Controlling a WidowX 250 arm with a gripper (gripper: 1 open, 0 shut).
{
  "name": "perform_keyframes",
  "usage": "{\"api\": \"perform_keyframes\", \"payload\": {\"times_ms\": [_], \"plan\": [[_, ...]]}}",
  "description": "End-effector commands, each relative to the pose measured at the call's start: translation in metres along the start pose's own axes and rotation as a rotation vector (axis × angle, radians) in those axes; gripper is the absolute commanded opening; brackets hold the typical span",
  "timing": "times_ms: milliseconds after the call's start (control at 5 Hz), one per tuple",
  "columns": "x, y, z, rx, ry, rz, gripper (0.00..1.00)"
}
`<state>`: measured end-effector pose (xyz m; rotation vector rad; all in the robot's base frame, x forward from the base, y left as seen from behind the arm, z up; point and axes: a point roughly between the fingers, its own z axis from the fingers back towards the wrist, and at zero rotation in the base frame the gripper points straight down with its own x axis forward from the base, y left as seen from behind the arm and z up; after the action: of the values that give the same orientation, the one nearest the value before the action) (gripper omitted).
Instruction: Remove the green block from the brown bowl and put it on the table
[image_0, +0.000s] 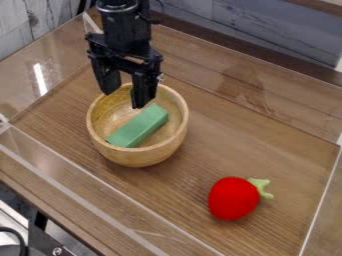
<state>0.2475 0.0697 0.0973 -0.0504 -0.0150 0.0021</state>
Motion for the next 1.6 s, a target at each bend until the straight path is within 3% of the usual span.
{"api": "perform_keyframes", "payload": {"times_ms": [0,400,800,1200,1400], "plan": [[0.004,0.004,0.003,0.011,-0.034,-0.072,1.0],[0.014,0.018,-0.011,0.022,-0.042,0.026,1.0],[0.006,0.034,-0.015,0.029,-0.058,0.047,1.0],[0.009,0.017,-0.027,0.023,-0.068,-0.047,1.0],[0.005,-0.004,-0.028,0.023,-0.076,-0.064,1.0]]}}
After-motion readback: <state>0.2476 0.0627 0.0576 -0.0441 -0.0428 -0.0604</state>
